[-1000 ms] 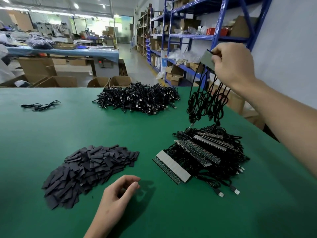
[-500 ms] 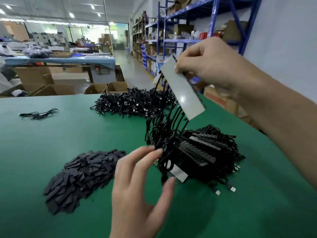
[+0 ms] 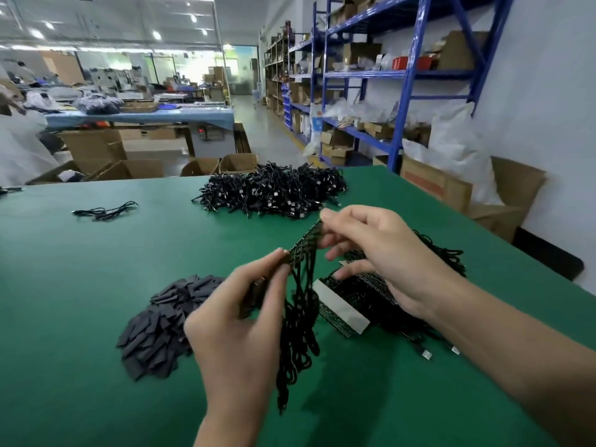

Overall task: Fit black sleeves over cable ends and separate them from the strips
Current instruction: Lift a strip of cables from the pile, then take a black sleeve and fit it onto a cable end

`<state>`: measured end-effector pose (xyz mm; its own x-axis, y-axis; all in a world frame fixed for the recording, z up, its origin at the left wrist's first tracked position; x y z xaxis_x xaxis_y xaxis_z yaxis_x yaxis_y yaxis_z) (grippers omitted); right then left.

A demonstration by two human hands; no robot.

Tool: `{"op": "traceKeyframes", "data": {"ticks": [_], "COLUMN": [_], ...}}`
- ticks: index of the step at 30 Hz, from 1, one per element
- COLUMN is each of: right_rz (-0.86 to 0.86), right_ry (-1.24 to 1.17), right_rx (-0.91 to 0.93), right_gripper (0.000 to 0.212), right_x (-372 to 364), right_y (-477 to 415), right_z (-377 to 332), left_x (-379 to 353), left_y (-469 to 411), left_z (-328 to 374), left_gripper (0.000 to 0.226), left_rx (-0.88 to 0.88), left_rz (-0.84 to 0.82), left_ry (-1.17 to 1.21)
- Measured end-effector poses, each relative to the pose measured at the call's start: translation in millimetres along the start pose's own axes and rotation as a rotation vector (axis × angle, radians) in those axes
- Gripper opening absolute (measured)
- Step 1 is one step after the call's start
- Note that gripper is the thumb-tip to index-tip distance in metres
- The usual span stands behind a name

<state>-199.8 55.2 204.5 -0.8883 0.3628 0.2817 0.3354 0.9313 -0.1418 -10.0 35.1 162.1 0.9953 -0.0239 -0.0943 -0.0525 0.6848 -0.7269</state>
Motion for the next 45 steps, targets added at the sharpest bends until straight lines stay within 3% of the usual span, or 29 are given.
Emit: {"op": "traceKeyframes", "data": {"ticks": [2,6,9,13,15,16,18,19,20,22,24,26,29,31,34,39,45], "right_rz": [0.091,0.046,0.048,0.471,0.386,0.254,0.003,-0.053,-0.050,0.061,0.144,0.172,0.122,0.074,-0.008,-0.195,-0.189], "right_ry": [0.120,0.185,0.146,0.295,0.297,0.209,-0.163,-0.381,-0.557,-0.675,-0.603,-0.601,-0.568,-0.539,-0.558,-0.628,-0.536], "right_rx": [0.031,0.065,0.114,0.288,0.350,0.326,0.211,0.145,0.092,-0.004,-0.083,-0.122,-0.121,-0.106,-0.103,-0.176,-0.497], "right_gripper": [0.027,0.046,0.041,0.038,0.040,0.053,0.083,0.094,0.099,0.086,0.056,0.032,0.028,0.028,0.031,0.029,0.030], "right_x": [5.0,-4.2,-17.6,-28.9,-49.2,-62.5,-85.8,-92.2,-93.9,-88.1,-80.3,-72.3,-65.2,-58.9,-44.7,-40.8,-63.4], "right_y": [8.1,29.4,40.9,66.1,80.6,85.9,92.2,93.0,91.9,87.3,84.0,81.2,79.1,77.2,72.5,56.1,19.3], "right_z": [12.0,32.0,28.6,10.8,8.1,9.3,10.6,12.6,16.7,30.6,43.0,53.7,57.3,51.6,38.9,33.3,100.0], "left_x": [5.9,17.3,23.4,29.3,30.6,25.5,-0.2,-13.5,-18.2,-16.3,-11.8,-13.2,2.1,27.3,45.5,45.0,40.0], "left_y": [-7.0,-15.5,-13.7,-14.6,-12.1,-7.1,6.8,14.6,21.4,29.5,37.2,40.3,28.4,18.4,-4.8,-14.7,16.9], "left_z": [-12.8,-13.0,-5.6,14.1,16.7,16.3,11.9,11.2,12.4,16.2,19.8,-2.5,-26.0,-27.2,-21.8,-10.7,-91.8], "left_gripper": [0.014,0.027,0.032,0.020,0.017,0.019,0.039,0.056,0.069,0.050,0.062,0.067,0.053,0.053,0.030,0.030,0.021], "left_rx": [0.294,0.416,0.418,0.263,0.193,0.138,0.149,0.168,0.137,-0.007,-0.080,0.039,0.341,0.336,0.369,0.467,0.961], "left_rz": [-0.046,-0.126,-0.130,-0.042,0.016,0.015,-0.249,-0.433,-0.507,-0.541,-0.634,-0.683,-0.599,-0.440,-0.345,-0.532,-0.498], "left_ry": [0.187,0.279,0.277,0.131,0.032,-0.020,-0.110,-0.144,-0.181,-0.227,-0.220,-0.235,-0.163,-0.096,0.061,0.362,0.365]}}
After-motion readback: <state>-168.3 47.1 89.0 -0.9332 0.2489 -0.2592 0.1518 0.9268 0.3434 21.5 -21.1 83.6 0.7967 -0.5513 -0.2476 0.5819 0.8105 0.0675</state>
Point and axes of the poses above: each hand's wrist, its own y-axis away from the middle knuckle, its own x-axis out of the back of the hand, z = x × y, the point moved 4 cm from there along -y, towards the middle knuckle, and after that the axes turned 9 degrees about y, right-handed, at the moved point
